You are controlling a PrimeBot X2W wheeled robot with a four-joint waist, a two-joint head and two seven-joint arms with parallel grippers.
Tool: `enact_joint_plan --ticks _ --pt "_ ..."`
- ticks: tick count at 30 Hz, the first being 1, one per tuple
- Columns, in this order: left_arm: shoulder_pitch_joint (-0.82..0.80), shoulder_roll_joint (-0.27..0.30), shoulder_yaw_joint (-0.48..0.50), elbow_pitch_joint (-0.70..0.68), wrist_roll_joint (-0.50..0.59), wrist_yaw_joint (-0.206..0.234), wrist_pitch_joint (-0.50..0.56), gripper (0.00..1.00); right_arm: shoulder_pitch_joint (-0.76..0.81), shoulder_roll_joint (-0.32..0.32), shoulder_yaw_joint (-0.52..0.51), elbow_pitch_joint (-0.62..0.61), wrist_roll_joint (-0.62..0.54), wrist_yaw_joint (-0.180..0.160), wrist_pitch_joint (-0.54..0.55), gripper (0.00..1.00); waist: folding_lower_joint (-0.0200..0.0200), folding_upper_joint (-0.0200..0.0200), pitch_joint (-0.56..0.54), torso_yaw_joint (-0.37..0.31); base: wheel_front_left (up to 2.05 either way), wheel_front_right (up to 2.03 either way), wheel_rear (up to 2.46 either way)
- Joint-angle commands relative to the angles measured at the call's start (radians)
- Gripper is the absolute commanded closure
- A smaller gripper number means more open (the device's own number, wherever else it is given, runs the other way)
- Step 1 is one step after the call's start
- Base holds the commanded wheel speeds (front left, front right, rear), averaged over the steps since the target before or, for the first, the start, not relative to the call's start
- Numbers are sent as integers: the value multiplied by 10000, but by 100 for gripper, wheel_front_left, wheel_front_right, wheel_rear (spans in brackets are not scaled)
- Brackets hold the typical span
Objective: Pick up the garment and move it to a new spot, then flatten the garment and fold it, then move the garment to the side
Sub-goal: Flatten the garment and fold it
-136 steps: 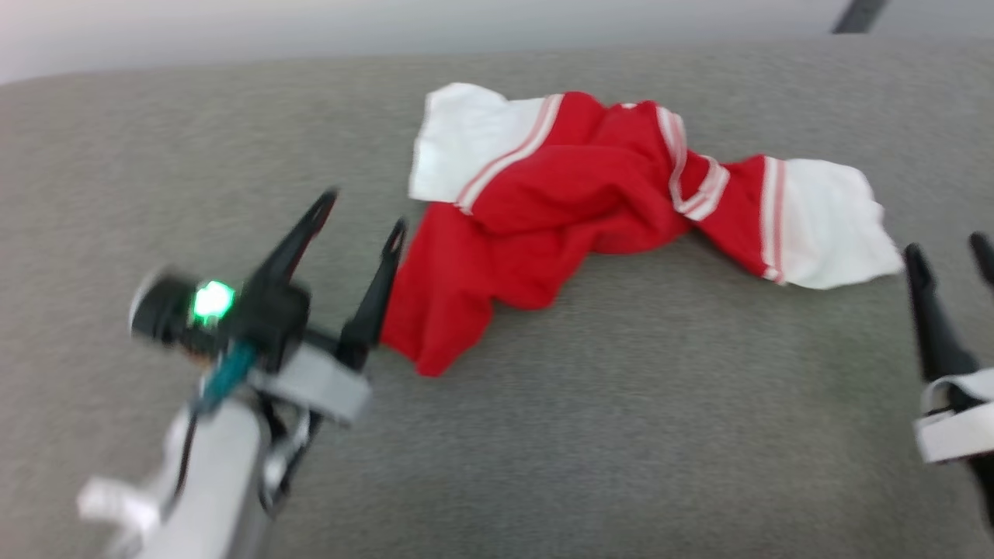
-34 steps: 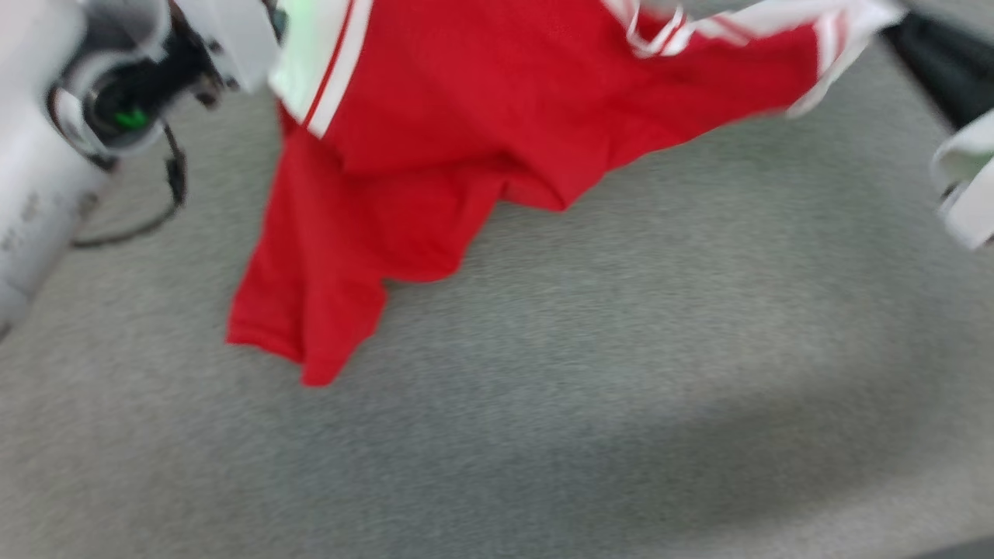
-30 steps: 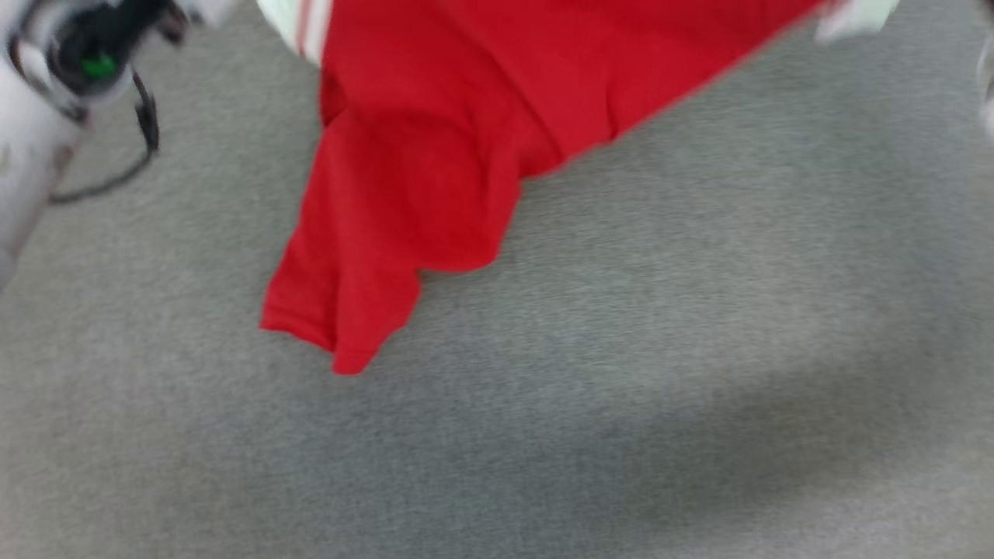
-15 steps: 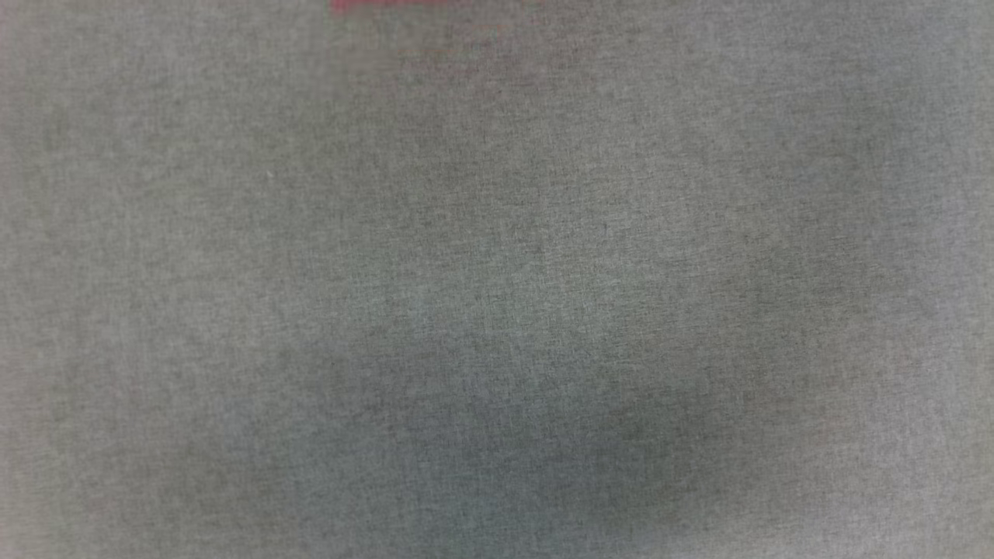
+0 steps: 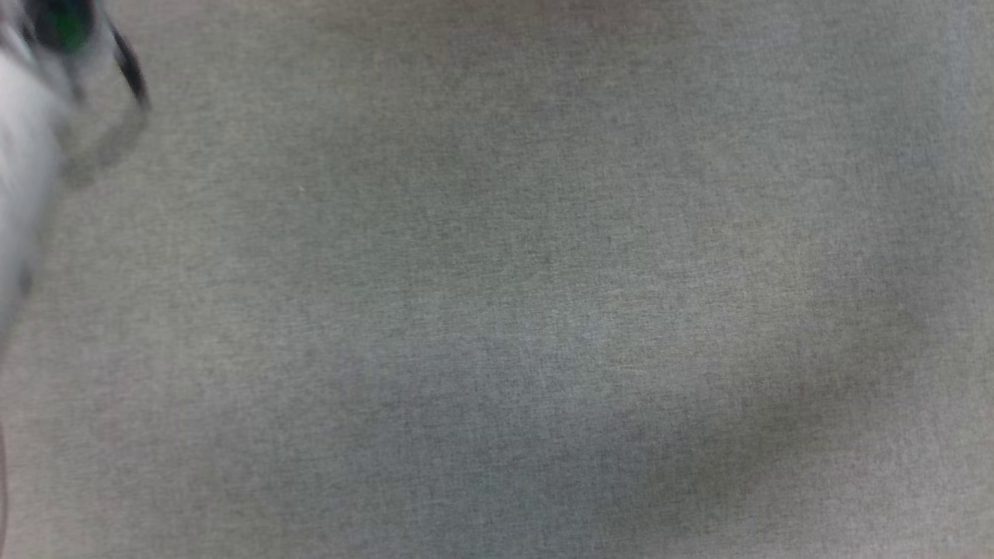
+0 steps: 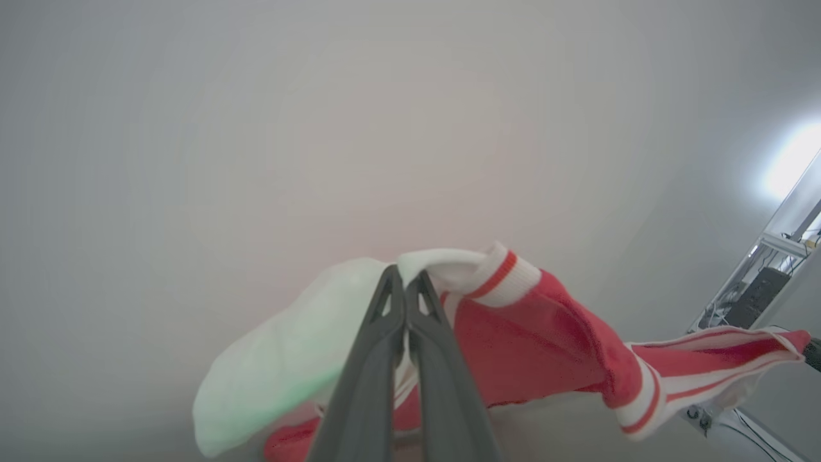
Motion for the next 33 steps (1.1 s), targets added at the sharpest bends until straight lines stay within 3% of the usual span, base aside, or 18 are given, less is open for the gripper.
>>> enact_joint_plan --ticks 1,6,11,20,27,33 --pt "711 445 -116 -538 -341 -36 41 100 765 -473 332 -531 345 -18 132 100 0 0 -183 159 0 0 0" --pt "3599 1701 -958 -3147 -1440 -34 412 100 3202 -1963 763 -2544 1440 -18 523 100 0 0 -565 160 0 0 0" --pt "5994 2995 -1651 -5033 -1940 -33 297 100 5232 -2786 613 -4061 1900 -18 1028 100 0 0 -962 130 0 0 0" --pt "8389 4222 -2491 -7176 -2142 -34 52 100 8963 -3876 -543 -6436 3016 -18 2522 100 0 0 -1436 438 0 0 0" --pt "9650 5072 -2741 -8476 -2768 -35 -1 100 11507 -4319 -1884 -8007 3020 -17 3632 100 0 0 -1586 521 0 0 0" --pt "10580 5989 -2642 -9757 -3521 -35 -62 100 13649 -3971 -3450 -9147 2716 -18 4534 100 0 0 -1593 580 0 0 0"
